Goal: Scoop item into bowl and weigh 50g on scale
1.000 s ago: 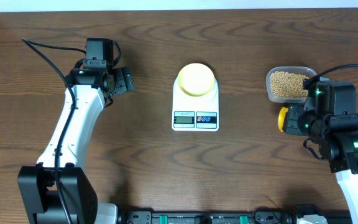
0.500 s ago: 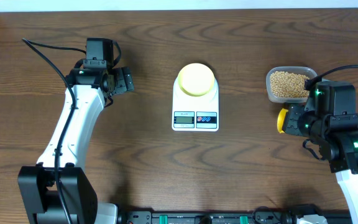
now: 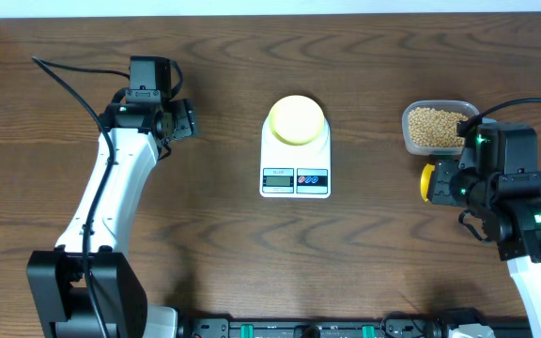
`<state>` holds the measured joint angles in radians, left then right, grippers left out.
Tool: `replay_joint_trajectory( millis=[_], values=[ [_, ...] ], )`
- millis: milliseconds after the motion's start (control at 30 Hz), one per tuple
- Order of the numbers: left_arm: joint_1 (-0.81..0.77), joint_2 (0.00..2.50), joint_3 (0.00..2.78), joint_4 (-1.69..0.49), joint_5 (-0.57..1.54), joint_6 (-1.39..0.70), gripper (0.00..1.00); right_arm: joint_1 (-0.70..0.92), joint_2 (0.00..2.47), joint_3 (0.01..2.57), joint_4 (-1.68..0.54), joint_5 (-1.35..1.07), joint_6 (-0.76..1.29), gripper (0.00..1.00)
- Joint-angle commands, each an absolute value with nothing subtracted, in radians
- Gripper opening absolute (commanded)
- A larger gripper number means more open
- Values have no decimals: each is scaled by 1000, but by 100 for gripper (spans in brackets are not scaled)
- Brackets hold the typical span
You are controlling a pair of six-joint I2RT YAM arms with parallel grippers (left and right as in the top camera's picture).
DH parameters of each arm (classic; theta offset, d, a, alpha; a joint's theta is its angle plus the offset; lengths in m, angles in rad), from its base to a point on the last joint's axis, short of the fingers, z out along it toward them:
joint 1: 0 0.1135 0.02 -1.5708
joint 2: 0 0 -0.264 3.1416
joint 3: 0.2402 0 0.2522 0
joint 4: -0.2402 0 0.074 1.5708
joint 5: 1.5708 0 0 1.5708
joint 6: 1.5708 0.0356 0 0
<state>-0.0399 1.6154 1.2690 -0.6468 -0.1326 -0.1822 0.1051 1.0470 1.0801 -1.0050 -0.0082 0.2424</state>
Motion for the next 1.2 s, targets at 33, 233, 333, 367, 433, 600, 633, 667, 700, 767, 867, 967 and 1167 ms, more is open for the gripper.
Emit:
replay_joint_trajectory(
  millis=[33, 233, 333, 367, 433, 600, 633, 667, 700, 767, 867, 967, 1167],
  values=[
    [-35, 1599, 1264, -649, -104, -170, 32, 98, 1047, 1096, -1003, -10, 204, 1],
    [-46, 1599, 1264, -686, 132, -219, 7, 98, 1047, 1096, -995, -10, 145, 1],
    [-71, 1599, 1264, -756, 136, -267, 7, 98, 1047, 1096, -990, -10, 140, 1],
    [-80, 1599, 1264, -785, 136, -263, 7, 98, 1047, 1096, -989, -10, 140, 1],
    [-109, 1599, 1264, -854, 139, -224, 7, 98, 1047, 1096, -986, -10, 140, 1],
    [-207, 1599, 1264, -945, 139, -148, 7, 98, 1047, 1096, -966, -10, 140, 1],
    [-232, 1599, 1264, -951, 139, -131, 7, 98, 1047, 1096, -963, -10, 140, 1],
    [-255, 1599, 1264, -957, 139, -117, 7, 98, 1047, 1096, -959, -10, 140, 1],
    [-281, 1599, 1264, -962, 139, -99, 7, 98, 1047, 1096, -955, -10, 140, 1],
    [-329, 1599, 1264, -969, 138, -73, 7, 98, 1047, 1096, -950, -10, 140, 1],
    [-393, 1599, 1264, -965, 138, -51, 7, 98, 1047, 1096, -938, -10, 140, 1],
    [-440, 1600, 1264, -955, 138, -48, 7, 98, 1047, 1096, -931, -10, 140, 1],
    [-527, 1638, 1262, -894, 138, -33, 7, 98, 1047, 1096, -927, -10, 141, 1]
  ],
)
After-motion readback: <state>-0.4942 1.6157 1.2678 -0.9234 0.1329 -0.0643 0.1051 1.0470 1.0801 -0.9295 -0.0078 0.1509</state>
